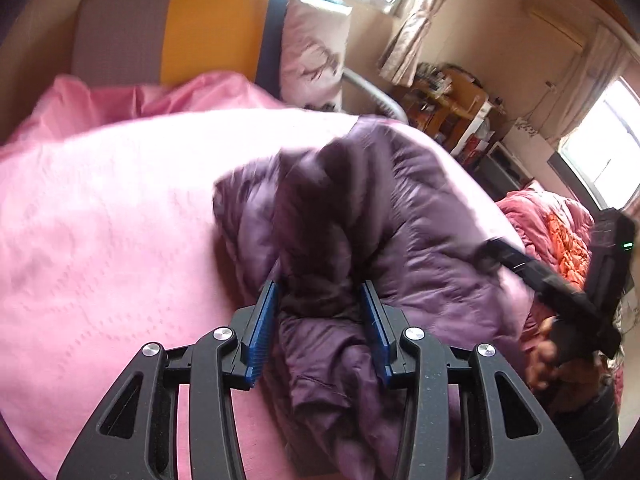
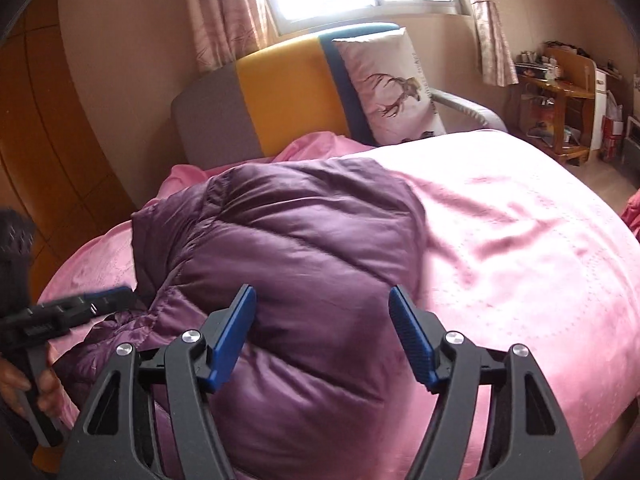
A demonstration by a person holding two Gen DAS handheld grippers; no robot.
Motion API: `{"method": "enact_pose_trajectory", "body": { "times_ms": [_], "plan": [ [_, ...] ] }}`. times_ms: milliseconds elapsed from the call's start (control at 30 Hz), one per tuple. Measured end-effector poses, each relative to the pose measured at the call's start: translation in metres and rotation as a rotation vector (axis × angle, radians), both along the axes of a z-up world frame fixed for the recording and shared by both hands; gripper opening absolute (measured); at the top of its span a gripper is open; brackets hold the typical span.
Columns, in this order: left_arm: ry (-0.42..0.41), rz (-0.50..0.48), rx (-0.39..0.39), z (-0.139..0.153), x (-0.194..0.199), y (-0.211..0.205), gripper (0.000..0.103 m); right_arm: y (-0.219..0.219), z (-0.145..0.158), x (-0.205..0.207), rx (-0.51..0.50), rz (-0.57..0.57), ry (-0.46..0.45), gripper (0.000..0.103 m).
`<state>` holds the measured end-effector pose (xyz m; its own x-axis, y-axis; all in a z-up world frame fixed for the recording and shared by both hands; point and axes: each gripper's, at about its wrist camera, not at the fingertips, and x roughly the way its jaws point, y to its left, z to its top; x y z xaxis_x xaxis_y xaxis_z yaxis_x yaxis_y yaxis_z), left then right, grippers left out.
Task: Fold large clothes
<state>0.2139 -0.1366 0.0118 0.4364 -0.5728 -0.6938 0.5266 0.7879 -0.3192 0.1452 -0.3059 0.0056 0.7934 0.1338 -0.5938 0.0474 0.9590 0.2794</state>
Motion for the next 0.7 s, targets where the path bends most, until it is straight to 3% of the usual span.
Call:
{"method": "enact_pose_trajectory", "body": {
  "times_ms": [133,267,400,500,700],
  "plan": [
    [-0.051,-0.054,-0.065,0.037,0.003,-0.007,0.041,0.02,-0.004,0.011,-0.054,0.027,0.01,0.073],
    [-0.064,-0.108,-0.061,0.044,0.018,-0.045,0.045,0.025,-0.009,0.018,-0.067,0.025,0.012,0.075],
    [0.008,-0.076,0.015,0.009,0.045,-0.075,0.045,0.035,-0.013,0.014,-0.098,0.033,0.009,0.075],
    [0.007,-0.001,0.089,-0.023,0.054,-0.071,0.045,0.052,-0.019,0.012,-0.161,0.065,0.004,0.075],
    [-0.005,0.053,0.038,-0.047,0.043,-0.036,0.045,0.051,-0.049,0.025,-0.15,0.104,-0.009,0.075]
  ]
}}
